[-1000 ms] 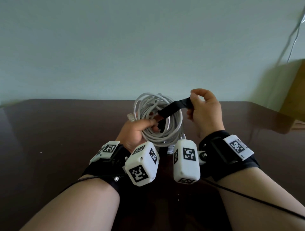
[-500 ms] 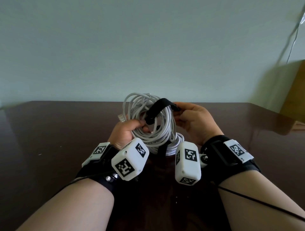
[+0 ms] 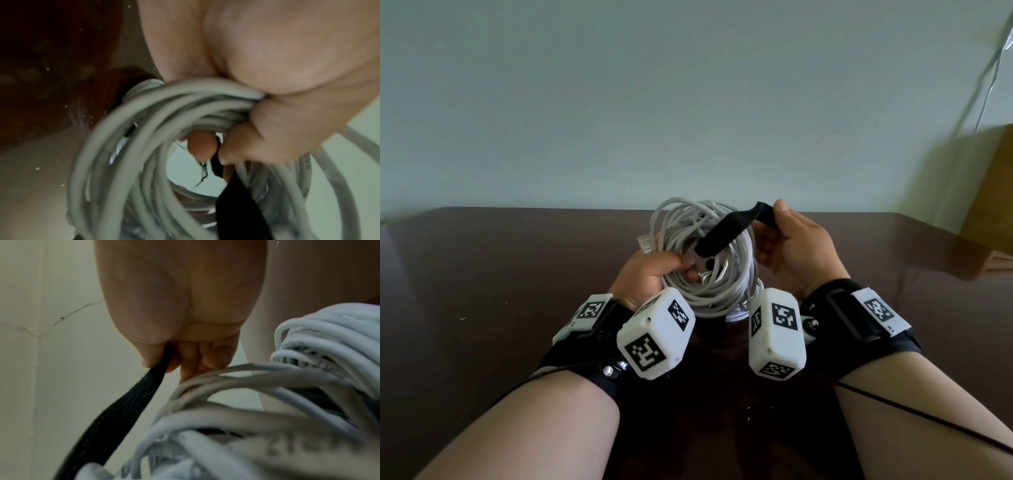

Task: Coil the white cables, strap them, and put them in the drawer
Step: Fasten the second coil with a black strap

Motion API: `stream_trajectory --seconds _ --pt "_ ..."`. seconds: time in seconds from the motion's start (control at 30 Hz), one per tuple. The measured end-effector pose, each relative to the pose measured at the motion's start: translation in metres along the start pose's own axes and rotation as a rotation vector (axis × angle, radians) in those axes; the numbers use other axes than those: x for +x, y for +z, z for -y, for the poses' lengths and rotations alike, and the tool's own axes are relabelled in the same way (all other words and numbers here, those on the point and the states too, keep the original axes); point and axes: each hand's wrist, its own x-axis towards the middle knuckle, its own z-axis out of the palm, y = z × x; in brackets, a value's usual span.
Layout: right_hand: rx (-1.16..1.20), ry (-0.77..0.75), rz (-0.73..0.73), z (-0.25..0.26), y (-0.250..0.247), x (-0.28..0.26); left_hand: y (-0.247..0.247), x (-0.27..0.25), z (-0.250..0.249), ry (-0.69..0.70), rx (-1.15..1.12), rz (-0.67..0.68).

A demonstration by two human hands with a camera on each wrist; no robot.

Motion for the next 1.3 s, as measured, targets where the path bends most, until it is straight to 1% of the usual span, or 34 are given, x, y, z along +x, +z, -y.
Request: stream_trajectory --seconds 0.1,0.17,0.23,0.3,0.37,0.5,0.6,0.7,0.77,0.9,1.03,1.1,1.2,1.3 --pt "-0.011 0.001 -0.023 0.002 0.003 -0.002 0.002 0.0 0.003 0.041 0.059 -0.048" --pt "0.035 0.061 -0.006 0.002 0.005 -0.006 0.004 0.0 0.003 0.066 0.112 -0.084" --pt "0.052 0.155 0.075 0.004 0.009 -0.011 0.005 -0.001 0.001 0.066 0.204 -0.103" --pt "-0.013 0.209 0.168 0.006 0.007 -0.015 0.006 -0.003 -0.001 0.054 0.298 -0.123" --pt "-0.062 0.212 0.211 0.009 0.006 -0.019 0.008 -0.005 -0.003 0.041 0.297 -0.11" --pt "-0.021 0.24 0.272 0.007 0.006 -0.015 0.011 -0.007 -0.002 0.041 0.223 -0.085" --pt "0.012 0.235 0.281 0.007 0.007 -0.018 0.012 -0.007 -0.003 0.034 0.173 -0.062" --pt "0.038 0.241 0.244 0.005 0.008 -0.018 0.011 -0.008 -0.004 0.025 0.158 -0.046" --pt "-0.005 0.21 0.204 0.004 0.009 -0.019 0.009 -0.009 -0.005 0.014 0.17 -0.042" --pt "-0.099 0.114 0.12 0.005 0.013 -0.021 0.009 -0.011 -0.007 0.019 0.195 0.012" --pt "-0.173 0.092 0.112 0.005 0.017 -0.024 0.007 -0.012 -0.01 0.027 0.207 0.071" --pt "-0.181 0.109 0.098 0.003 0.019 -0.023 0.006 -0.011 -0.011 0.023 0.208 0.086" --pt "-0.201 0.068 0.128 0.001 0.012 -0.02 0.008 -0.011 -0.01 0.034 0.228 0.092" --pt "-0.329 0.024 0.199 0.005 0.009 -0.02 0.011 -0.011 -0.009 0.046 0.221 0.092"
